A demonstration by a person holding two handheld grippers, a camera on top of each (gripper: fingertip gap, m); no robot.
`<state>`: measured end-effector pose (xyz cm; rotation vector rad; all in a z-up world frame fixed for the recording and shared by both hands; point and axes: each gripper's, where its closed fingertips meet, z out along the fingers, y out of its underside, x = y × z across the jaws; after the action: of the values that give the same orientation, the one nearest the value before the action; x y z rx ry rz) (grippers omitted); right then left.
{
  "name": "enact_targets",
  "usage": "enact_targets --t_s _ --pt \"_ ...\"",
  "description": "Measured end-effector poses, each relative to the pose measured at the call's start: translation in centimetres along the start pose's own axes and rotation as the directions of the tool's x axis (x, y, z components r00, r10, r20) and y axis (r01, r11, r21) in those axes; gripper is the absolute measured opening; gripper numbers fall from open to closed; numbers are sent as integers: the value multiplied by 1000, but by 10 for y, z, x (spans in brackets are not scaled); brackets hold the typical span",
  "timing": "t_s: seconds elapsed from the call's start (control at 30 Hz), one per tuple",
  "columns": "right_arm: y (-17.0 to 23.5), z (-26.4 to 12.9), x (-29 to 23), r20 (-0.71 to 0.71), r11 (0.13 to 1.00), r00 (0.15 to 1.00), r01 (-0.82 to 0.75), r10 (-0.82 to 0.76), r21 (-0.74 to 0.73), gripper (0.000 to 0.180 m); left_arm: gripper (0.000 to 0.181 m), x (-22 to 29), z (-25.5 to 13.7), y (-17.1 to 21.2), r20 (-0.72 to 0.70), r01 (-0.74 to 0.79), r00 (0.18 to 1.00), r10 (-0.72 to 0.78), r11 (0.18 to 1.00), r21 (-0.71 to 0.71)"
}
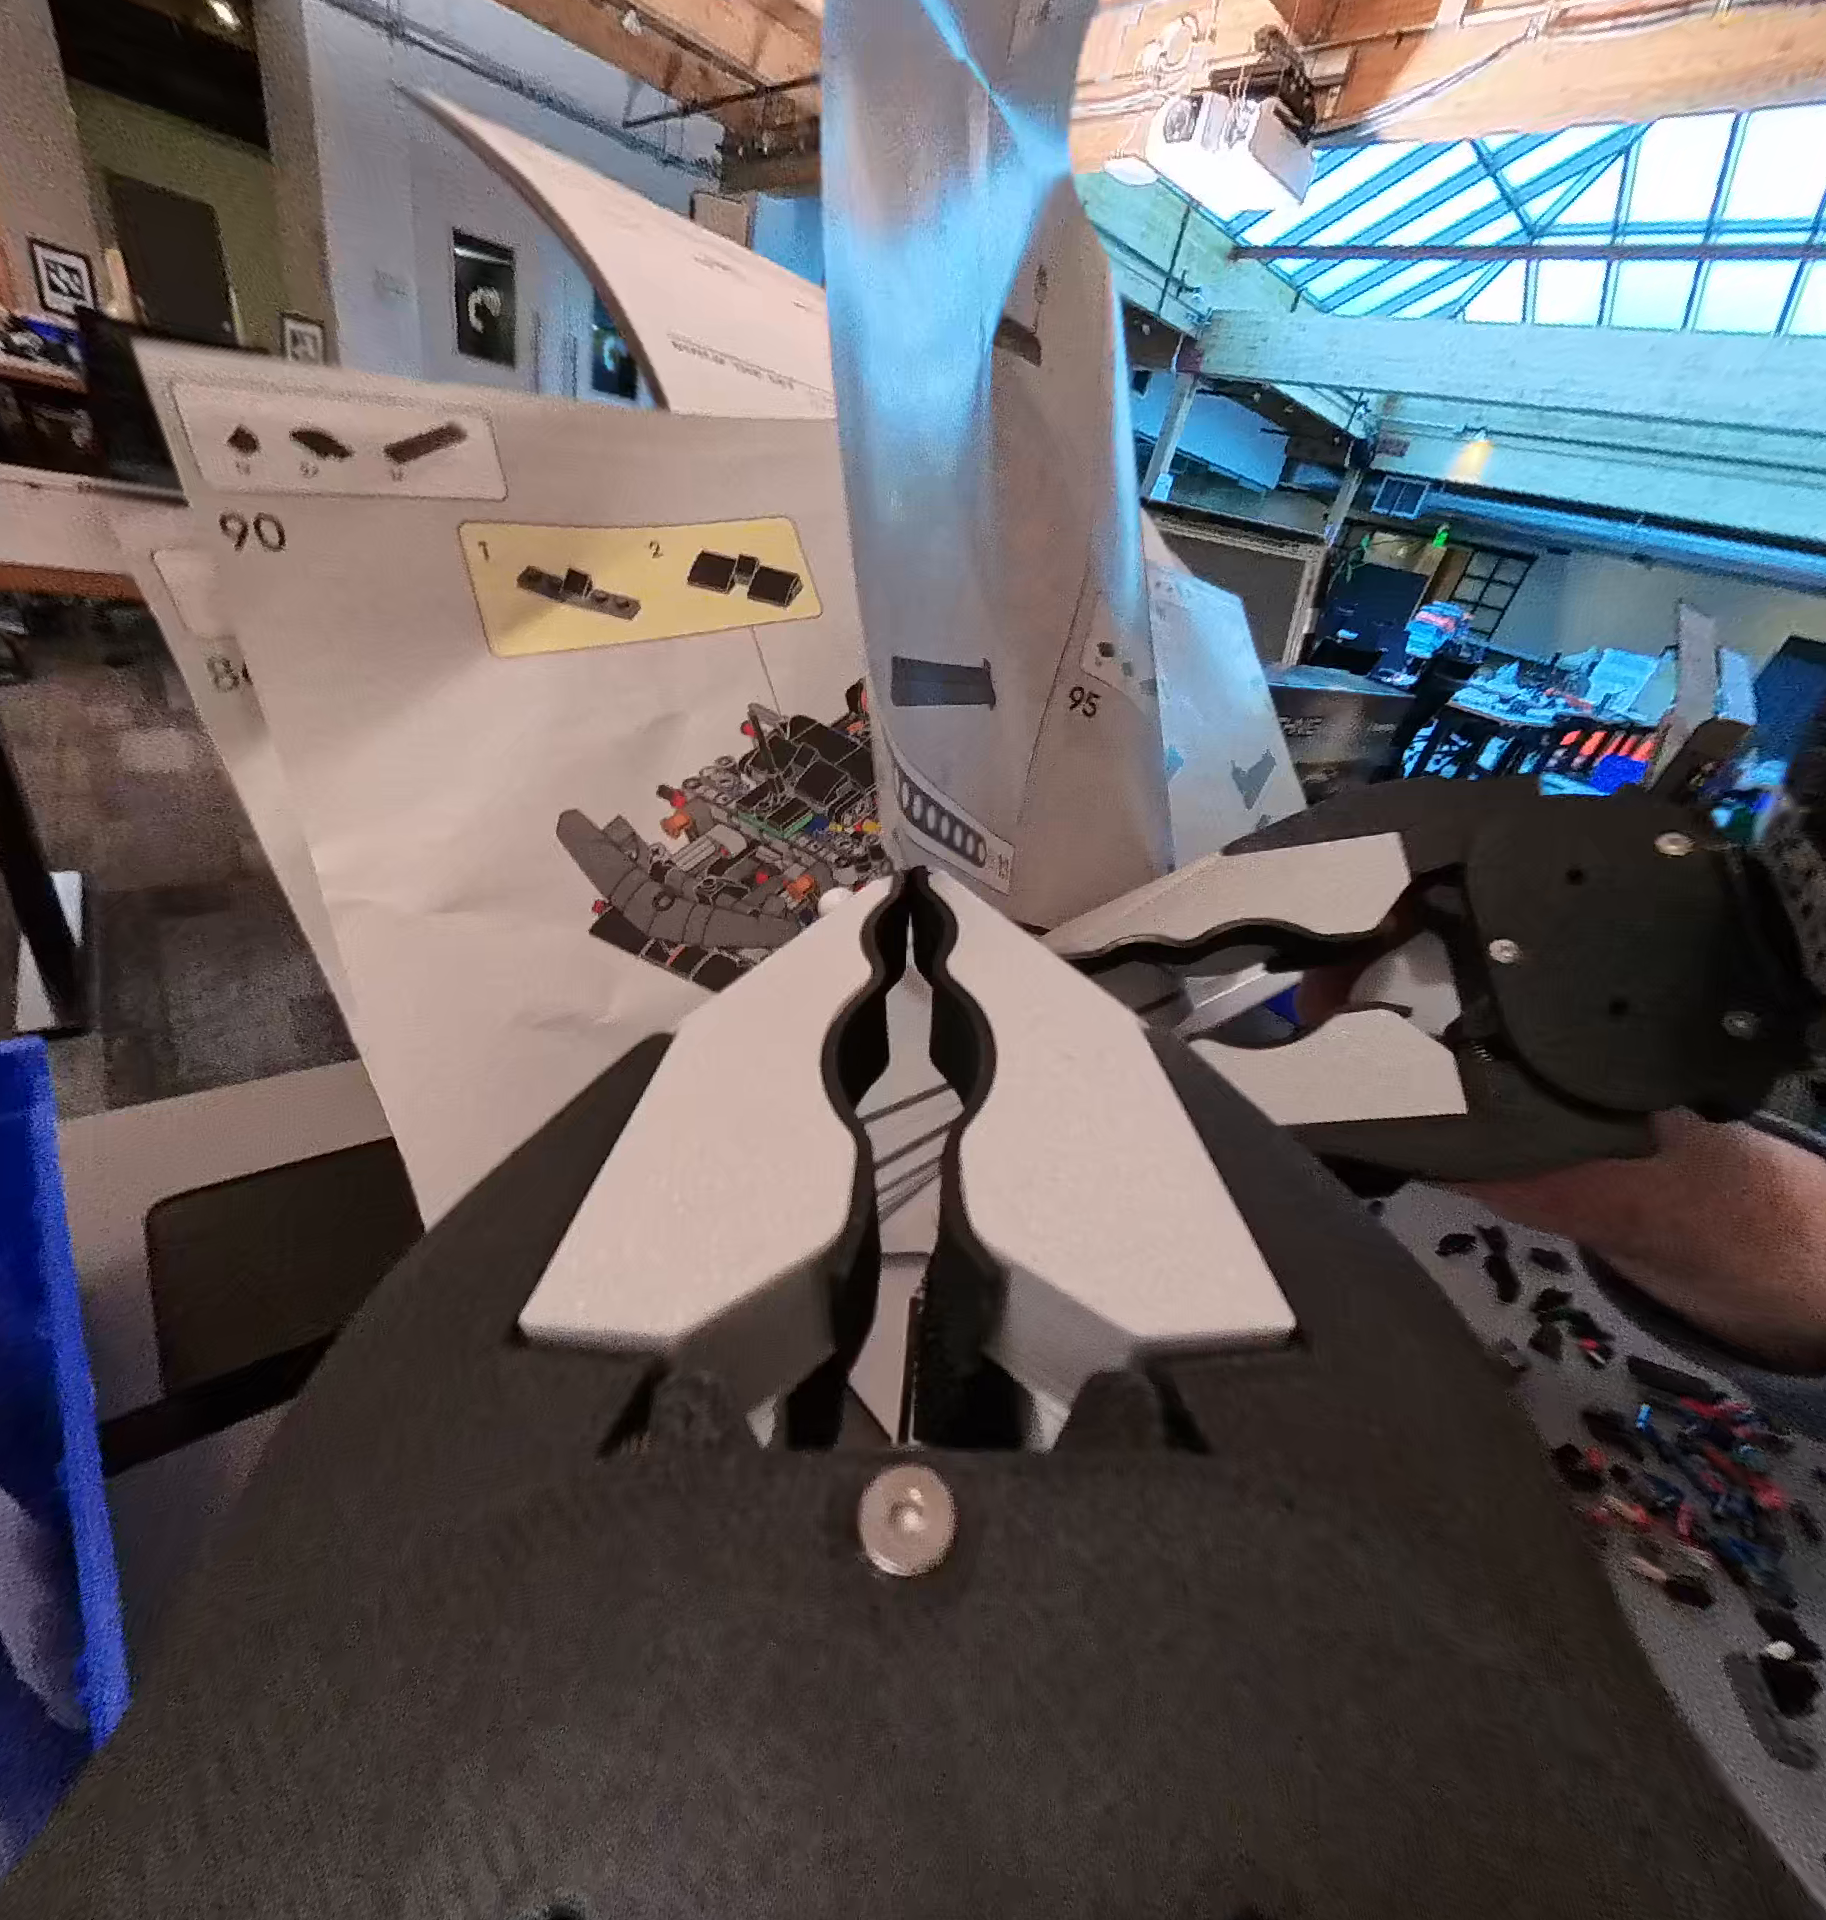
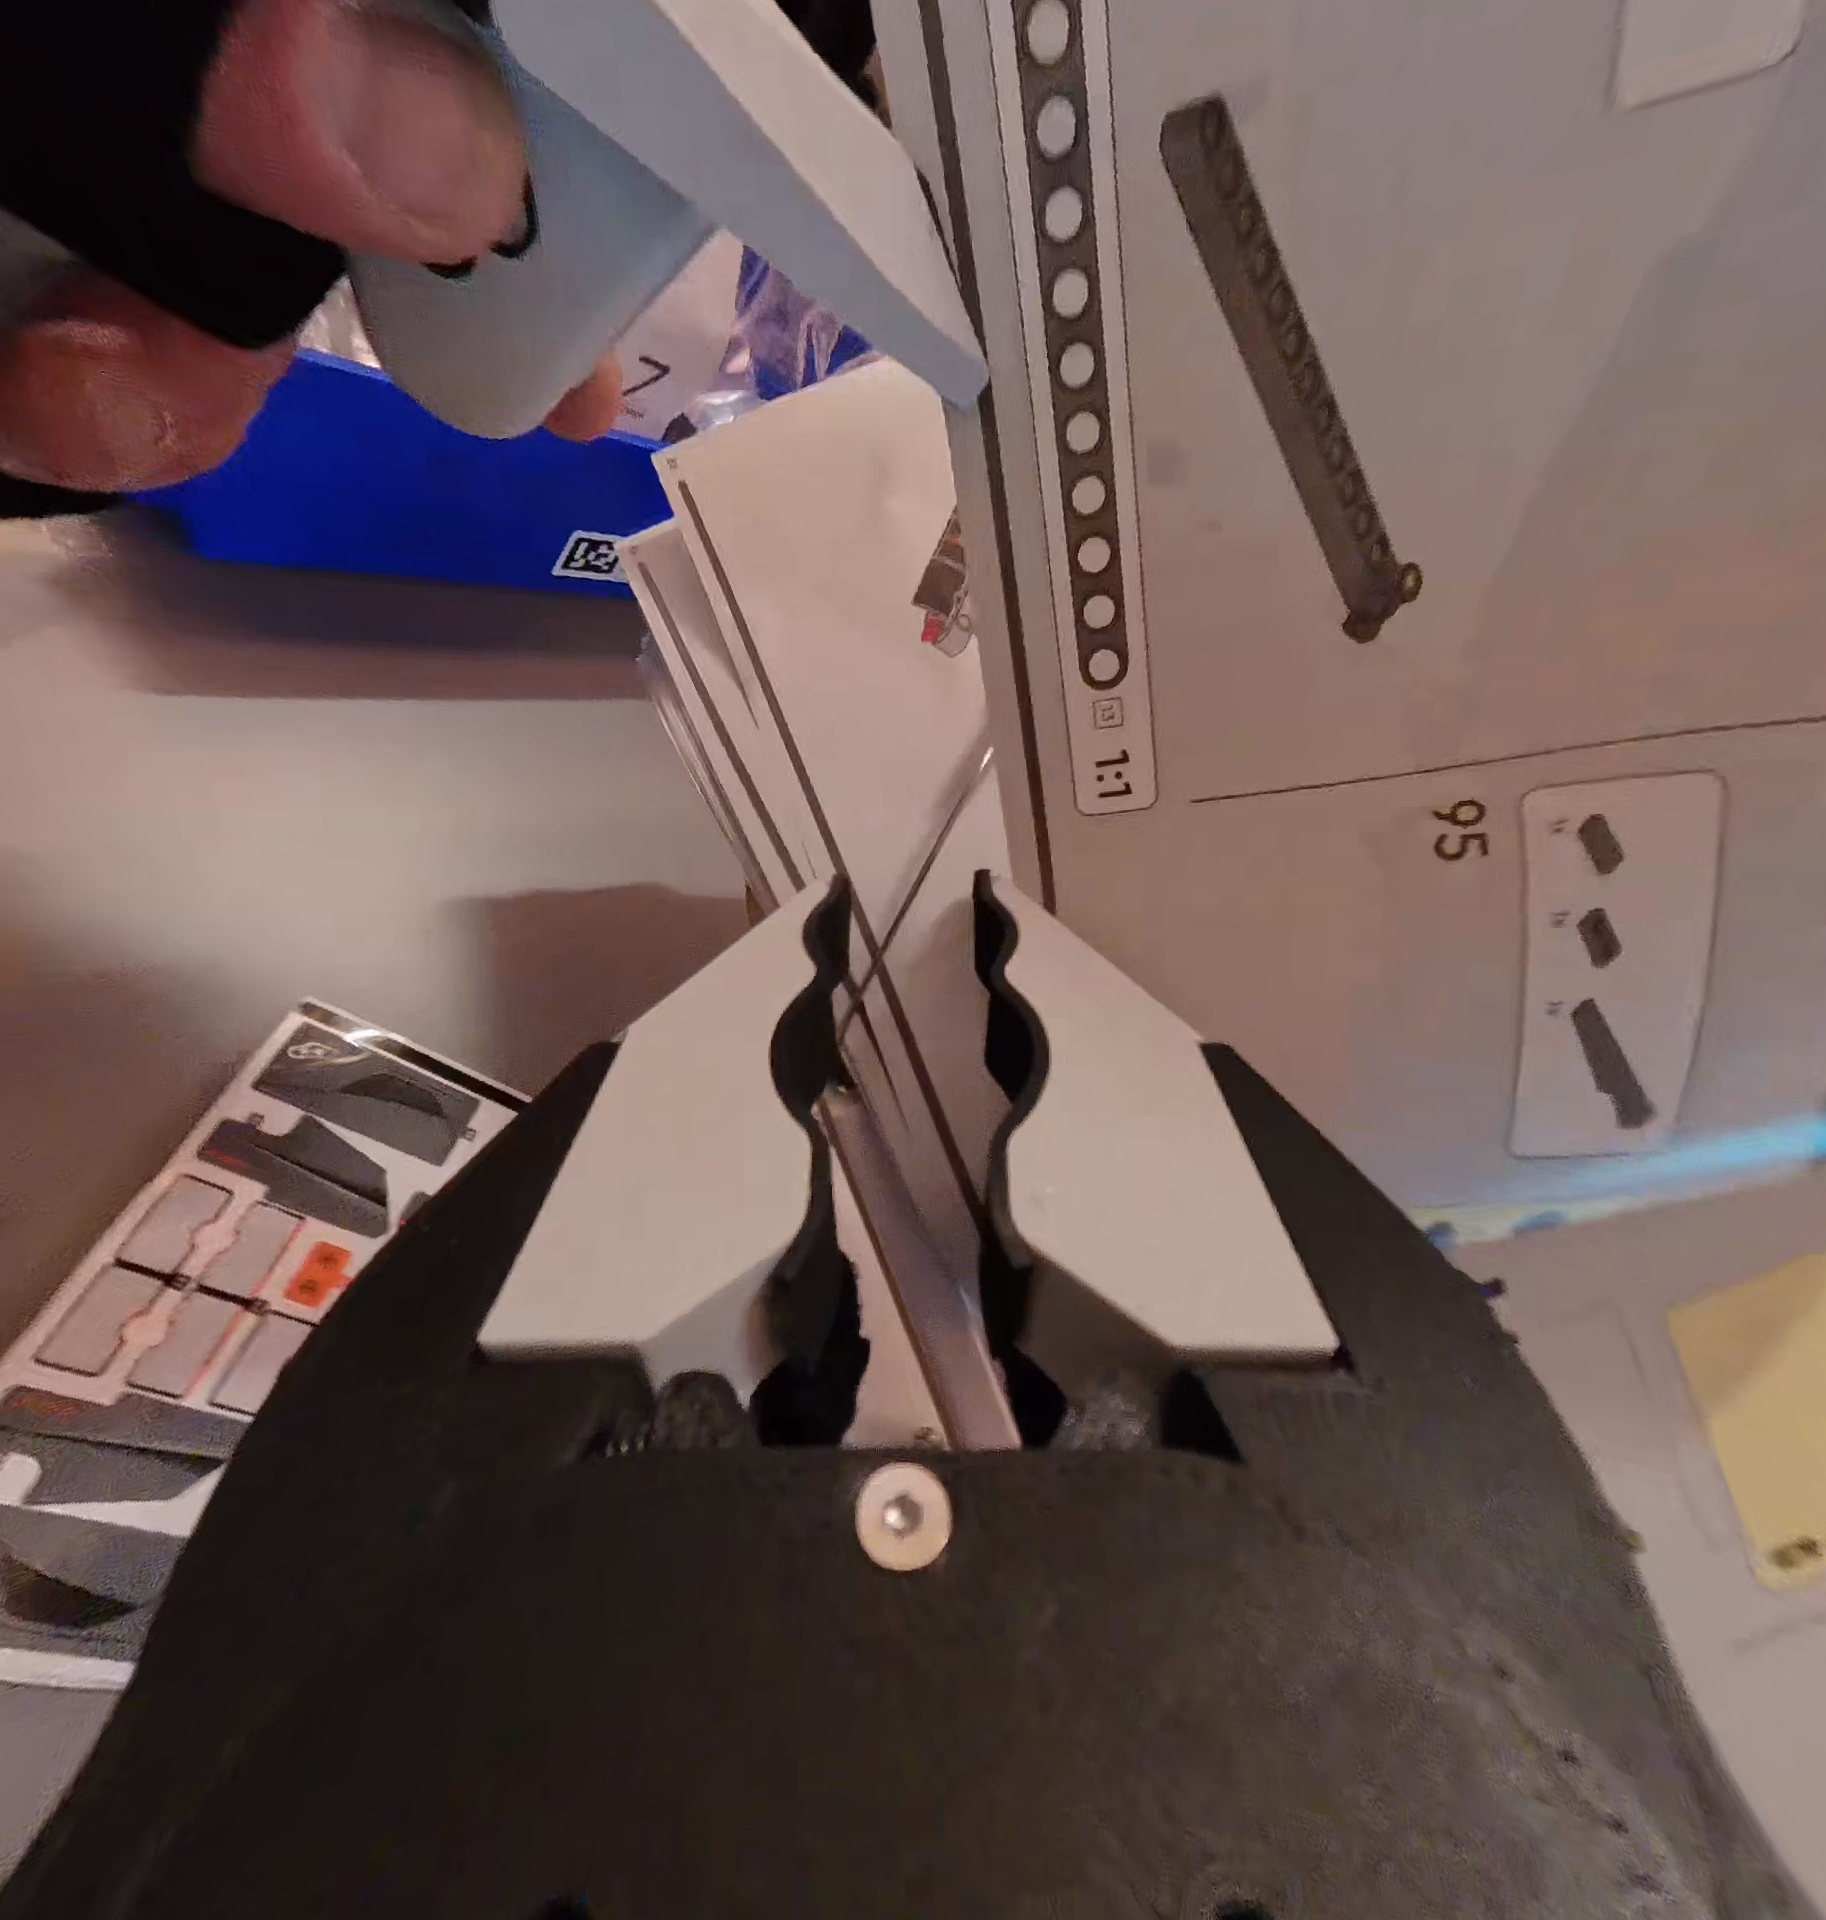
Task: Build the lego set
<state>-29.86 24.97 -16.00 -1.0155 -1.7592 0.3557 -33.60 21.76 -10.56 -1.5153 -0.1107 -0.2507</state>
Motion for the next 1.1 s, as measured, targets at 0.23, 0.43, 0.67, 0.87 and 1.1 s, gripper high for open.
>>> enact_targets --t_s 0.23,0.43,0.67,0.87,1.1 --pt "-9 11 -9 66 999 998 24 -23 -22 0 0 -15 0 12 -1 78 997 -78 997 11" --pt "-16 2 -5 -40 999 998 45 -45 -25 18 0 -12 -1 7 -21 70 997 -69 997 31" --pt "-5 15 -5 -177 987 975 115 -134 -112 26 0 1 6 -9 -60 11 998 -8 999 51" --pt "-7 24 -6 -132 983 982 114 -133 -145 0 0 -5 9 -9 -58 30 998 -27 998 47" --pt "-12 18 -22 6 1000 1000 1 -1 9 0 0 -16 8 1 -52 73 996 -71 997 40"
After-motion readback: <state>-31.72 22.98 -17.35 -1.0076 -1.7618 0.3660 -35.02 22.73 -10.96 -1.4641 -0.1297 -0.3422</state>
